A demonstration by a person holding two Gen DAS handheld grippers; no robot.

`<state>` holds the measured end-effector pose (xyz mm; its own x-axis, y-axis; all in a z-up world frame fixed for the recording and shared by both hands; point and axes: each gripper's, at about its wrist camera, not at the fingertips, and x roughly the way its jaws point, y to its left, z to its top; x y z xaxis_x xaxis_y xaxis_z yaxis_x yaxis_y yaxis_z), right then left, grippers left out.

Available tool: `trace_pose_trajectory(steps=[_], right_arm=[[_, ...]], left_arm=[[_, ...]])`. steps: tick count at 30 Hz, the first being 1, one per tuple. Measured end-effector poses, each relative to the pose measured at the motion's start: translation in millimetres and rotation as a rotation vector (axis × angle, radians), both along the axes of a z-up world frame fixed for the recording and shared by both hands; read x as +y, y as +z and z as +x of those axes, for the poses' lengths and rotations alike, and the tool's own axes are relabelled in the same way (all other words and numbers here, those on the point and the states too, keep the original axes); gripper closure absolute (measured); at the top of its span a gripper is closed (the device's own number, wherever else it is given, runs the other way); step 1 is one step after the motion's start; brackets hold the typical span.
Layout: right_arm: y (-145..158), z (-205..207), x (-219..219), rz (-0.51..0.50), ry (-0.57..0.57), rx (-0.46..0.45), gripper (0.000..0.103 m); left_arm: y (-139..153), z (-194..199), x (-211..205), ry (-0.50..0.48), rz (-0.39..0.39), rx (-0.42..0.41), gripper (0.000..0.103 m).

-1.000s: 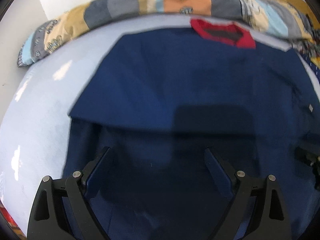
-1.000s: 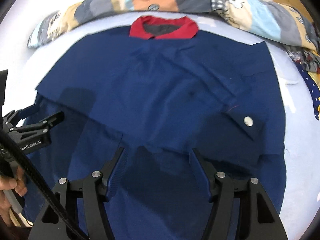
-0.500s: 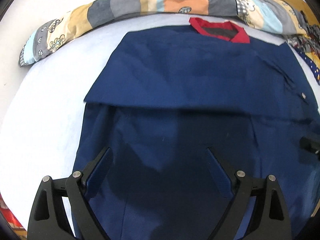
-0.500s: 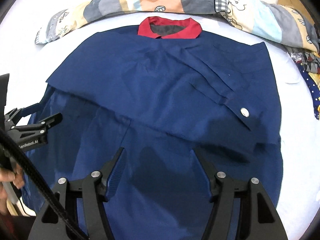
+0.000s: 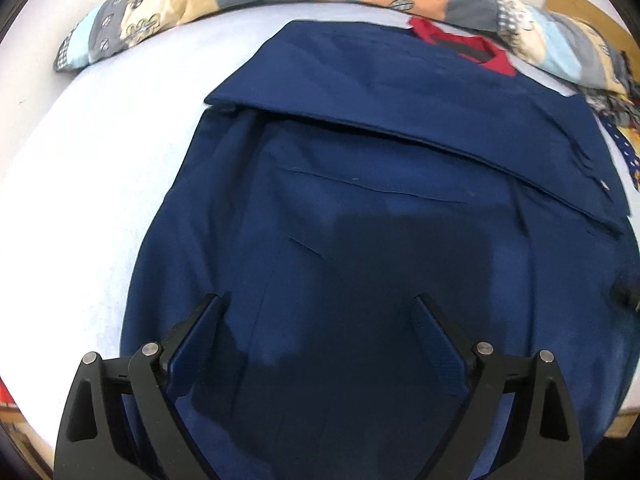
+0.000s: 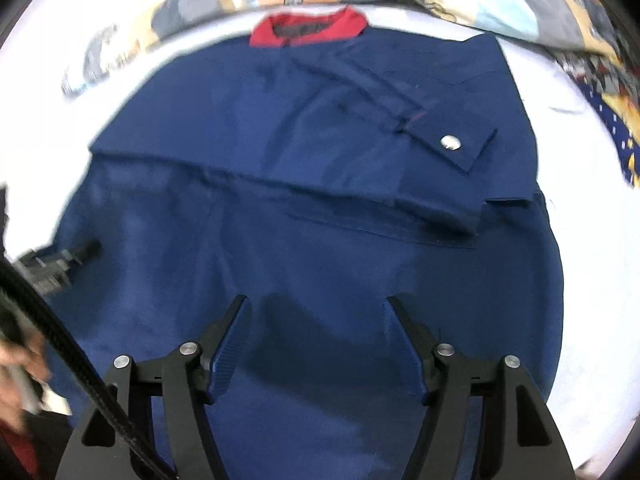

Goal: Fold large clothes

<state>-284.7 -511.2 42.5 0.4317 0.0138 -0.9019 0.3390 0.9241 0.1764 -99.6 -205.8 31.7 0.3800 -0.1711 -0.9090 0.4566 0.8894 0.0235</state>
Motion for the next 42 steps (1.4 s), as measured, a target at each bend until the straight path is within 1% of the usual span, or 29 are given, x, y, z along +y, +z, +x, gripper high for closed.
trace_pose_trajectory(steps=[2,3,4,5,6,7,9,11,12,13,14,15,16,18,21,23,25,26,27,30,32,34,38,42], right_arm=[[20.1,-14.9,-15.9,0.015,-0.039,-0.064,0.031],[28.3,-23.9,-26.8,0.014,-0.068,-0.087,0.029],[35.5,-34.3,-42.1,0.015,-0.107,-0.11,0.024],[39.9,-46.6,-59.8,0.022,-0.148,-0.129,0.019],[39.7,-55.6,-71.8,0.031,-0.174,-0.134,0.018],[37.5,-64.7,-84.9,0.042,-0.198,-0.13,0.018],[23.3,-83.8,-113.2,0.071,-0.245,-0.093,0.018],[5.1,-98.8,-134.3,0.121,-0.281,-0.061,0.018],[-1.7,-102.6,-140.5,0.141,-0.296,-0.049,0.018],[-6.3,-105.3,-146.3,0.159,-0.309,-0.04,0.018],[-11.0,-106.1,-151.2,0.184,-0.323,-0.035,0.018],[-13.8,-105.3,-151.7,0.204,-0.326,-0.034,0.018],[-16.9,-101.9,-150.5,0.234,-0.321,-0.037,0.018],[-24.4,-94.5,-144.9,0.278,-0.306,-0.031,0.018],[-22.7,-89.8,-133.8,0.299,-0.296,-0.047,0.018],[-15.1,-86.5,-128.0,0.283,-0.276,-0.07,0.018],[-12.4,-87.2,-124.0,0.239,-0.266,-0.067,0.018],[-13.5,-87.7,-123.2,0.22,-0.269,-0.056,0.018],[-16.9,-86.7,-122.0,0.208,-0.272,-0.039,0.018],[-35.6,-88.4,-117.8,0.214,-0.266,0.022,0.018],[-40.8,-89.7,-109.8,0.179,-0.243,0.041,0.018],[-37.6,-96.0,-104.8,0.18,-0.237,0.022,0.018],[-33.2,-122.7,-99.0,0.294,-0.273,-0.039,0.018],[-39.7,-147.3,-85.6,0.39,-0.306,-0.061,0.018]], left_arm=[[10.8,-1.4,2.3,-0.024,0.026,-0.046,0.009],[16.7,0.2,7.0,-0.021,0.045,-0.075,0.009],[21.4,6.6,15.9,-0.004,0.054,-0.088,0.009],[22.2,12.5,23.4,0.013,0.045,-0.08,0.009],[21.4,21.0,35.6,0.038,0.02,-0.052,0.009],[17.0,31.1,51.3,0.068,-0.017,0.0,0.009],[6.7,42.2,73.0,0.107,-0.049,0.061,0.009],[-5.9,47.1,90.6,0.132,-0.058,0.111,0.009],[-10.6,48.6,96.0,0.133,-0.072,0.131,0.009],[-11.6,49.3,97.1,0.129,-0.08,0.132,0.009],[-11.1,47.9,95.3,0.123,-0.072,0.122,0.009],[-10.6,45.5,90.9,0.116,-0.048,0.11,0.01],[-9.7,42.6,85.1,0.107,-0.016,0.089,0.015],[-4.6,39.0,77.2,0.074,0.004,0.066,0.023],[7.6,36.9,82.4,0.066,0.011,0.03,0.023],[9.7,39.6,94.2,0.091,0.015,0.021,0.022],[2.8,43.6,105.0,0.126,0.019,0.053,0.022],[-1.9,44.9,106.5,0.127,0.028,0.07,0.022],[-6.0,44.8,107.5,0.121,0.034,0.079,0.021],[-9.1,41.3,106.1,0.091,0.055,0.063,0.02],[-6.5,35.5,111.0,0.086,0.061,0.074,0.02],[-2.7,30.3,115.8,0.076,0.05,0.087,0.02],[0.9,14.1,133.4,0.064,-0.003,0.14,0.02],[0.1,-8.4,154.5,0.059,-0.082,0.204,0.019]])
